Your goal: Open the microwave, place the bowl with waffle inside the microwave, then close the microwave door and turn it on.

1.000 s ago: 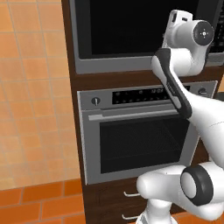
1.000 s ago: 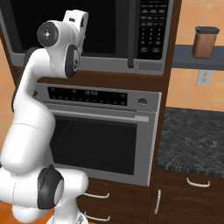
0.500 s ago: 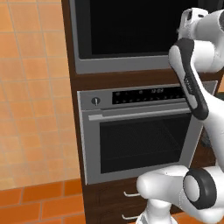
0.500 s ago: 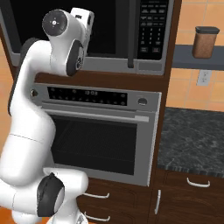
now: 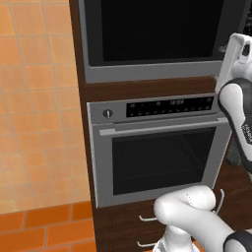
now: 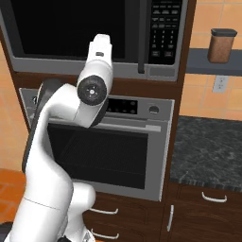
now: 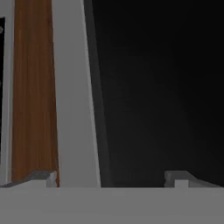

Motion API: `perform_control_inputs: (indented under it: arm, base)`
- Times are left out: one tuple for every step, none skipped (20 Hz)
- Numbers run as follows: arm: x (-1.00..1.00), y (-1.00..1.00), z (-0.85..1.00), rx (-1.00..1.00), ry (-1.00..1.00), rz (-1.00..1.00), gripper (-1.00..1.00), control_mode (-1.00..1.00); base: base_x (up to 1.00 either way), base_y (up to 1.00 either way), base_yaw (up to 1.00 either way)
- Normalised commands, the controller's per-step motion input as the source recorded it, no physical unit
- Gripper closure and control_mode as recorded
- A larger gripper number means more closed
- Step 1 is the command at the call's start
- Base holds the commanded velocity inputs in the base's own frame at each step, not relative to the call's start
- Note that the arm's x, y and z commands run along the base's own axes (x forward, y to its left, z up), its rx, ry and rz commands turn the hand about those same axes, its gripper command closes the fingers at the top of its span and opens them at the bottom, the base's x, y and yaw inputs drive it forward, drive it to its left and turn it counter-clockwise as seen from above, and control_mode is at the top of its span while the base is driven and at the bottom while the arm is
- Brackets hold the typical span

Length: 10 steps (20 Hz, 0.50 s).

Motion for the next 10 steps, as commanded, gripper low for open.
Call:
perform_control_inputs:
  arm:
    - [-0.96, 0.0, 0.64, -0.05, 0.0, 0.2, -1.0, -1.0]
    - [-1.0, 0.0, 0.63, -0.09, 0.0, 0.19, -1.0, -1.0]
    - [-1.0, 0.0, 0.62, -0.11, 0.01, 0.18, -1.0, -1.0]
    - [-0.99, 0.06, 0.61, -0.12, 0.05, 0.18, -1.0, -1.0]
    - [-0.96, 0.06, 0.47, -0.12, 0.05, 0.18, -1.0, -1.0]
    - [-0.96, 0.03, 0.37, -0.12, 0.04, 0.17, -1.0, -1.0]
    - [-0.91, 0.0, 0.25, -0.11, 0.03, 0.16, -1.0, -1.0]
    - [-0.52, -0.03, 0.12, -0.07, 0.05, 0.07, -1.0, -1.0]
    - [-0.25, -0.28, 0.0, -0.05, 0.03, 0.02, -1.0, -1.0]
    - [-0.05, -0.44, 0.0, -0.06, 0.0, 0.01, -1.0, -1.0]
  base:
    - [0.0, 0.0, 0.0]
    - [0.0, 0.0, 0.0]
    - [0.0, 0.0, 0.0]
    - [0.0, 0.0, 0.0]
    - [0.0, 0.0, 0.0]
    - [0.0, 0.0, 0.0]
    - [0.0, 0.0, 0.0]
    - [0.0, 0.0, 0.0]
    - [0.0, 0.0, 0.0]
    - [0.0, 0.0, 0.0]
